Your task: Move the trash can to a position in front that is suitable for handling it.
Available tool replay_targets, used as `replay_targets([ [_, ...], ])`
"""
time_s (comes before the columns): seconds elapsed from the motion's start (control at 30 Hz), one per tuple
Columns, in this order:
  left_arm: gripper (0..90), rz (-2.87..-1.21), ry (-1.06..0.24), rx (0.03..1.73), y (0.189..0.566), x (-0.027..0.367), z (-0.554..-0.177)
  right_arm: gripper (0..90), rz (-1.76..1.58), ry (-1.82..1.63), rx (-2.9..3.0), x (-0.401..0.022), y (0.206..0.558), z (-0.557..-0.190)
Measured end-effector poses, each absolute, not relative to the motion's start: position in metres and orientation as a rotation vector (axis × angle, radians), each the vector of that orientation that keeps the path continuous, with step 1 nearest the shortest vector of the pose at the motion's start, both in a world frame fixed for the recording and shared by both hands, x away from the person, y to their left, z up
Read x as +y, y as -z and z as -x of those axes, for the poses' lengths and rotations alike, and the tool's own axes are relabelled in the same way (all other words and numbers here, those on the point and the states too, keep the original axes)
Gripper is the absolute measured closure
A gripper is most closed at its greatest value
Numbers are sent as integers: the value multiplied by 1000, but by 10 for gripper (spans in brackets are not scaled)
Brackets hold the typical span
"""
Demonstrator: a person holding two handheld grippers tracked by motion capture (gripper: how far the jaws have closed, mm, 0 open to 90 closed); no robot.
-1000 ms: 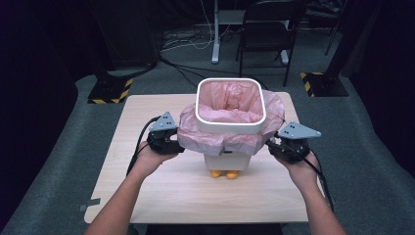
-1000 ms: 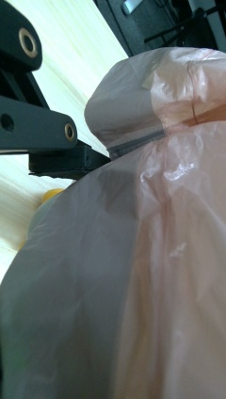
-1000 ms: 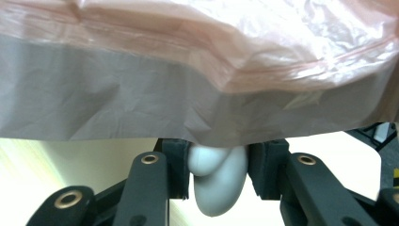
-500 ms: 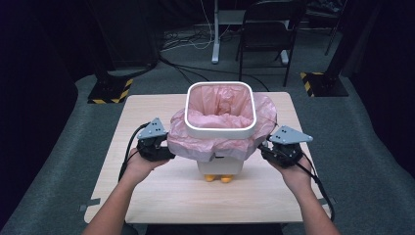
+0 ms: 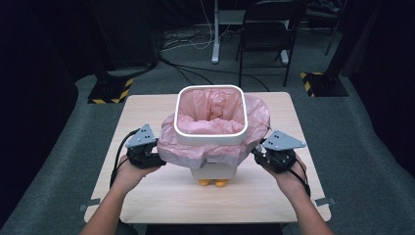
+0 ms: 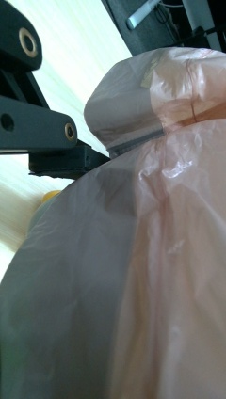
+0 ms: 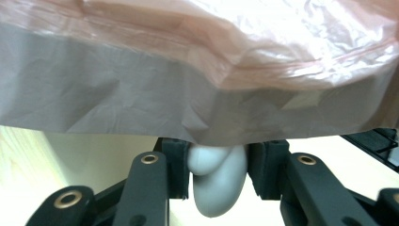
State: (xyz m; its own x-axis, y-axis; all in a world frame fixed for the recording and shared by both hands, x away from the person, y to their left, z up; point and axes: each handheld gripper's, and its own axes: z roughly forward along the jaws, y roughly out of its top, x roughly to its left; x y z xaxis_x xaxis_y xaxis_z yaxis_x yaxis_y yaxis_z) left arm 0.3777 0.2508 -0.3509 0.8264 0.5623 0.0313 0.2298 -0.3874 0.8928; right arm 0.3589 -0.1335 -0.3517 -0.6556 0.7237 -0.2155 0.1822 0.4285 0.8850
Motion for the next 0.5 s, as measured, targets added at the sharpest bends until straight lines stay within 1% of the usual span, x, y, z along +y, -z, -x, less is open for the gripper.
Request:
replay_targets([
  [0.5, 545, -1976, -420, 586, 358, 256, -363, 636, -747, -1222, 2106, -129, 359, -349],
])
